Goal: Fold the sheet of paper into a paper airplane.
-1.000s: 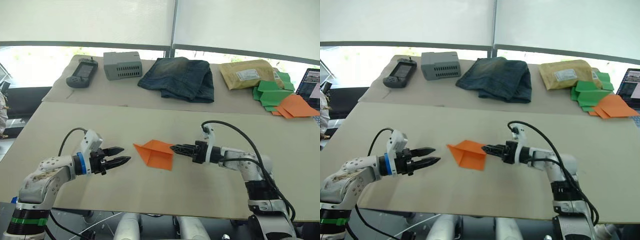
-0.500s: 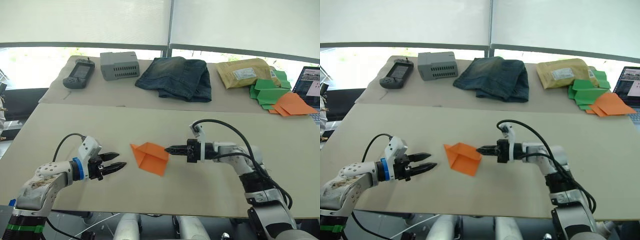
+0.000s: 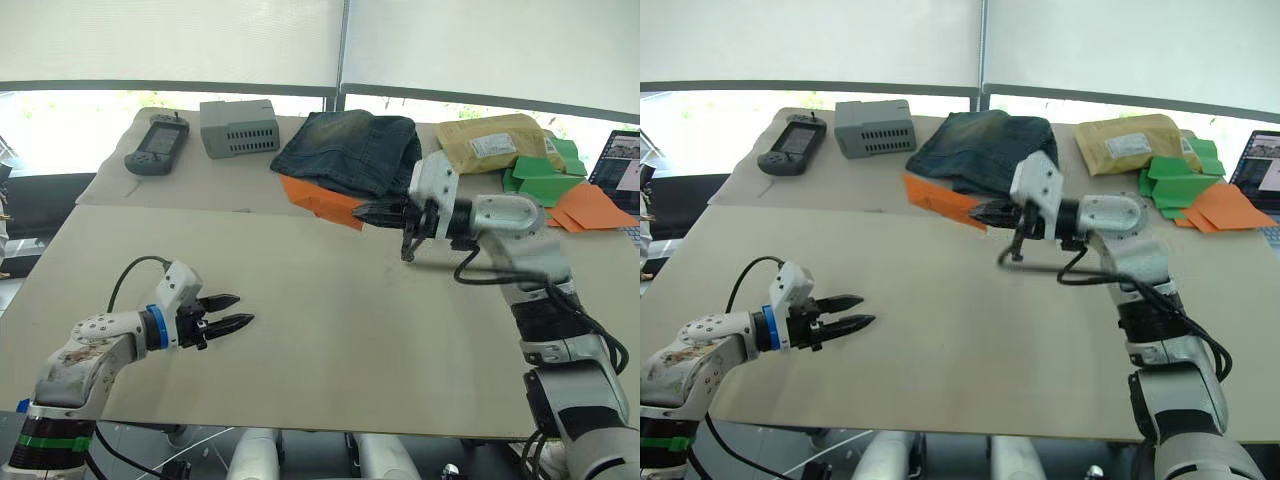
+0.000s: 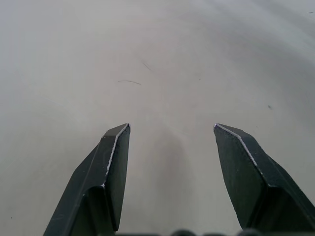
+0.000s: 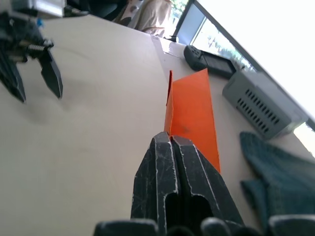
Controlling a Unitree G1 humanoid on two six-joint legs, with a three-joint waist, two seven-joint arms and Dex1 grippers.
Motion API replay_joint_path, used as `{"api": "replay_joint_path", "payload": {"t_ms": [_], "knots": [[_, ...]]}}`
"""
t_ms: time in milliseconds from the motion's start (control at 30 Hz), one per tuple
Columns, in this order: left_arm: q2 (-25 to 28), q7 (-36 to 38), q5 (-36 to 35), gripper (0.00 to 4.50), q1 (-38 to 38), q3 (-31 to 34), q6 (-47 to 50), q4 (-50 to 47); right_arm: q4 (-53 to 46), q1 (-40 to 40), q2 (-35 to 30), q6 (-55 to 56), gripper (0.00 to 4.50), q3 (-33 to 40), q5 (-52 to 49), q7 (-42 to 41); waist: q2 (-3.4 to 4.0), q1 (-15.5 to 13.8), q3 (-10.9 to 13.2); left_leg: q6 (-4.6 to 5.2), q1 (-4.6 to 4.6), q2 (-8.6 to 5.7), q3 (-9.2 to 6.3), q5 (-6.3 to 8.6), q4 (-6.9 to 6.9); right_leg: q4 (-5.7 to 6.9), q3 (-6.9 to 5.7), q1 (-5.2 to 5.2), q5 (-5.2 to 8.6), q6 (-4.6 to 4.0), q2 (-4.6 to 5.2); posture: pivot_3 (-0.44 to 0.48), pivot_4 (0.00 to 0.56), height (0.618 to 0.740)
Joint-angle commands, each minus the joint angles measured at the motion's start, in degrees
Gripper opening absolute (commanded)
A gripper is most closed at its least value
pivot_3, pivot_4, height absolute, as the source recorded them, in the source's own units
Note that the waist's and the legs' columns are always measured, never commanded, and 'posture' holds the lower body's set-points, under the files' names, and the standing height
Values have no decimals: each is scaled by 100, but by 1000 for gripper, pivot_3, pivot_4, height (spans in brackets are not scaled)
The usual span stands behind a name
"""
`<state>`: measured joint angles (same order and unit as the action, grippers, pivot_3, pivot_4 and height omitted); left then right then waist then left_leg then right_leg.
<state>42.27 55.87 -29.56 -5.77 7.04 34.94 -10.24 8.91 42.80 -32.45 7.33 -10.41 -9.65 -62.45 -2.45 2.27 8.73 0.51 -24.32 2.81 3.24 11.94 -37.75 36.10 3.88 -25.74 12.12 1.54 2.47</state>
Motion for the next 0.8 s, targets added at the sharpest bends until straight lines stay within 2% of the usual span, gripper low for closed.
{"api": "replay_joint_path", "payload": {"t_ms": [33,100,267,500,667,800], "knots": [[-35,66,-23,2862,-128,-45,-121,-12,385,-289,56,2631,29,-191,893,314,0,1,0,0,1,-1,1,0,0,0,1,2,-1,0,1,0,150,718],[-34,74,-8,2862,-154,-71,-130,5,649,-421,67,3527,29,-303,1280,544,-1,2,1,0,1,-2,4,0,-1,1,4,2,-3,2,3,0,150,718],[-70,61,-9,2862,-207,-168,-102,-30,943,-1097,-36,5561,29,-368,3500,2095,-2,-16,0,-1,5,-2,5,-1,-5,9,5,1,-5,-4,4,0,150,718],[-145,61,-27,2862,-322,-269,-66,-50,1215,-1522,-179,5708,29,-433,4993,3569,-5,25,1,-21,9,-4,11,-16,-10,22,17,-4,-13,-13,3,0,150,718],[-142,93,-9,2862,-331,-297,-100,-3,1277,-1659,-320,5637,29,-556,5247,4124,-7,32,0,-23,22,-3,10,-19,-10,35,17,5,0,-30,1,0,150,718],[-145,118,-3,2862,-297,-312,-132,10,1199,-1731,-510,5621,1265,-632,5028,4160,-9,25,0,-23,27,-7,8,-19,-10,54,18,6,1,-13,2,0,150,718]]}}
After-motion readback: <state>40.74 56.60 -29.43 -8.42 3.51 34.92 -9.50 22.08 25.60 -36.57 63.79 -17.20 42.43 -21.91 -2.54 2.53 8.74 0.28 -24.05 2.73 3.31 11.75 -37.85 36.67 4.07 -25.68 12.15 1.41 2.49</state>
